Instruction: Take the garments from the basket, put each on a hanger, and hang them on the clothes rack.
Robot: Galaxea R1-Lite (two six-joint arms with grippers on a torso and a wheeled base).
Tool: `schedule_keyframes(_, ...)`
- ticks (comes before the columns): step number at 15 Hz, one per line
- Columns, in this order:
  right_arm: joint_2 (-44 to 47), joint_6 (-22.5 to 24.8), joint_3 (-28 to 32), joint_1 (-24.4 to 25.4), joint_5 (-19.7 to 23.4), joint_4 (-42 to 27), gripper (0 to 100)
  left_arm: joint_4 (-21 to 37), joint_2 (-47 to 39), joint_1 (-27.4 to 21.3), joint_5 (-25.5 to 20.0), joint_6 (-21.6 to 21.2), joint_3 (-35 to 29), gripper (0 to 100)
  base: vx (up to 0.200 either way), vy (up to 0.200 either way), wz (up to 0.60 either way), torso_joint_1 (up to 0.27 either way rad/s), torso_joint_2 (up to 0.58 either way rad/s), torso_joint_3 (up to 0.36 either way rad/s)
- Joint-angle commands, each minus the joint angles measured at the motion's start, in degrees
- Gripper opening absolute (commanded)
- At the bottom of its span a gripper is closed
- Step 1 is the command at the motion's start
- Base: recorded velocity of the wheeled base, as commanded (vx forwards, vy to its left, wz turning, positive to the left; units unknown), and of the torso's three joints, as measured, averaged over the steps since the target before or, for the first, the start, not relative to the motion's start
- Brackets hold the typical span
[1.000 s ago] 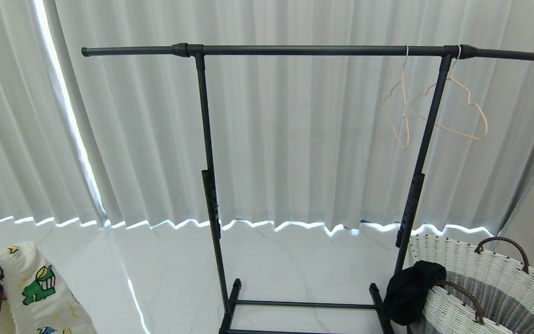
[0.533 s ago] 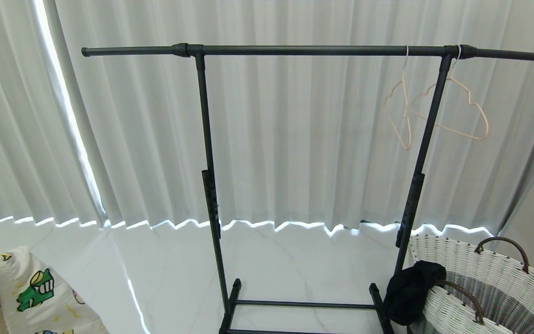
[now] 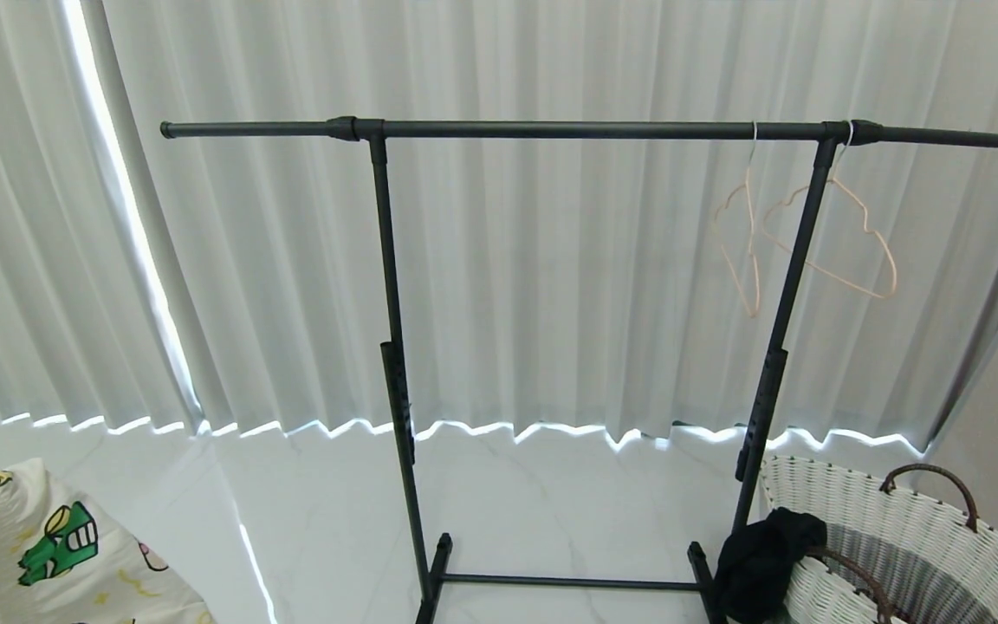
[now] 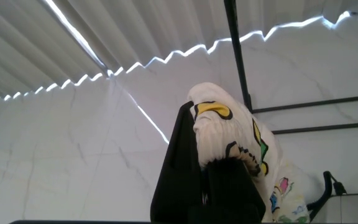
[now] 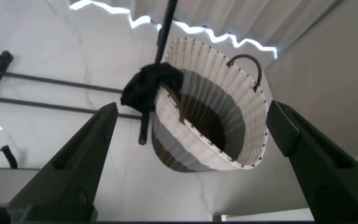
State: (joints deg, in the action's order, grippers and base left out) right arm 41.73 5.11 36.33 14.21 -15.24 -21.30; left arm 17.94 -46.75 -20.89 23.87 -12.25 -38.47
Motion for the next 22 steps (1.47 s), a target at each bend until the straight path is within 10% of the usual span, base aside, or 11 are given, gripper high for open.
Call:
schedule_keyframes(1,1.0,-0.1,0.0,0.0,0.0,0.7,100,0.0,0.4,0.0,0.0,0.0,0.2,0,0.0,0.0,0.0,0.178,-0.46,-0.281)
schedule_keyframes(22,6.6,-5.4,0.5,0.0,0.6,8.9,100,0.0,3.5,-0.1,0.2,-0.5,1.7,0,0.0,0.0,0.0,0.224,-0.5,-0.282)
